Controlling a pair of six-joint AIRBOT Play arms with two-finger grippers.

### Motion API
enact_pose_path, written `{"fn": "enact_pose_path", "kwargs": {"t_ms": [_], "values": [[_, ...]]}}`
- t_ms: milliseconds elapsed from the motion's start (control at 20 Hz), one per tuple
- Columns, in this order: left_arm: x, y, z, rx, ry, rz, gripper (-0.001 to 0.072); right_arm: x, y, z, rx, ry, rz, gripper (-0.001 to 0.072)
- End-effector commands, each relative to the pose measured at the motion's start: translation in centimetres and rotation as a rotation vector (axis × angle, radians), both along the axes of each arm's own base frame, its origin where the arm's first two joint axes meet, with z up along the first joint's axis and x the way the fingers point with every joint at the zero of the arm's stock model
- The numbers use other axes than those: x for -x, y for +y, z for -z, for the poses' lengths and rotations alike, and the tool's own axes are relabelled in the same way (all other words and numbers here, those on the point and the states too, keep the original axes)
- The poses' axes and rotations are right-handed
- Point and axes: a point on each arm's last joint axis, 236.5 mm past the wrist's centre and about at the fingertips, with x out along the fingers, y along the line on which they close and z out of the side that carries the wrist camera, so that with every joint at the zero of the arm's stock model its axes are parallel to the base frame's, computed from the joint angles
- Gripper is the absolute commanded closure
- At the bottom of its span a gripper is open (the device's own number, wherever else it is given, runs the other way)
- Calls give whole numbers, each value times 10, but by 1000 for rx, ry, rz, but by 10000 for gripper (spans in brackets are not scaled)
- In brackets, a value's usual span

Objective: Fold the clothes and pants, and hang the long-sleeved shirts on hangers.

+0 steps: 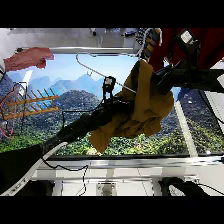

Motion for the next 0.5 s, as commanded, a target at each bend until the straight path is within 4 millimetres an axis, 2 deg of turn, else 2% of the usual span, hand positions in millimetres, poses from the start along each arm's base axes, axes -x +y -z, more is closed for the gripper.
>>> {"fn": "enact_pose_path", "kwargs": {"t_ms": [0,250,450], "values": [[13,-12,-5,10,-11,27,161,0,0,0,1,0,0,661],[23,-20,-6,8,-16,51,161,0,0,0,2,0,0,661],[24,-15,-25,-4,-85,64,161,0,-1,1,8,0,2,661]]}}
